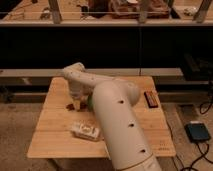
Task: Drag the pepper across the table
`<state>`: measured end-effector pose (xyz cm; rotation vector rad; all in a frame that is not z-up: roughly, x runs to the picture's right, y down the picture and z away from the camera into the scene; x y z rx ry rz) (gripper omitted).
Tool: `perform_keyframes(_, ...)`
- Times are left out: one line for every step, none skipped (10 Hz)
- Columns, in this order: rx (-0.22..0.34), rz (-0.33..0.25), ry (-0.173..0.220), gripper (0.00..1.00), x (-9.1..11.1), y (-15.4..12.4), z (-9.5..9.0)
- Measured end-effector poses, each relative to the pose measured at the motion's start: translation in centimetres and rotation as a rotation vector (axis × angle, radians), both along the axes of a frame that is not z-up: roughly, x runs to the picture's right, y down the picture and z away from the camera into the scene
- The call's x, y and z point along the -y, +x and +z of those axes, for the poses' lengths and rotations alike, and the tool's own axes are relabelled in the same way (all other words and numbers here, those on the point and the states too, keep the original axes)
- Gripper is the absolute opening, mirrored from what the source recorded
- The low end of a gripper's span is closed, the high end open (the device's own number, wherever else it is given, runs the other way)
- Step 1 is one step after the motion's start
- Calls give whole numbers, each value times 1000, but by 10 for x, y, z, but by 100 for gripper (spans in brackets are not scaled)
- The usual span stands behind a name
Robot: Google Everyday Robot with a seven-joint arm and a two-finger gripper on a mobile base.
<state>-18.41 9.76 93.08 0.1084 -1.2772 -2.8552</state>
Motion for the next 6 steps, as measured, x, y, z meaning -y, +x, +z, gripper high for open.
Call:
perform_keyframes(10,-16,5,0,-9,-8,-10)
perform_keyframes(20,-28,6,0,-22,-18,-24)
perform_keyframes(14,-43,10,0,-29,-17,-32)
perform_keyframes(13,-56,17,0,-31,-18,-35)
perform_keyframes(24,-73,23,0,-33,-27,-40)
perform_keyframes(36,-69,15,0,-40,-34,-47)
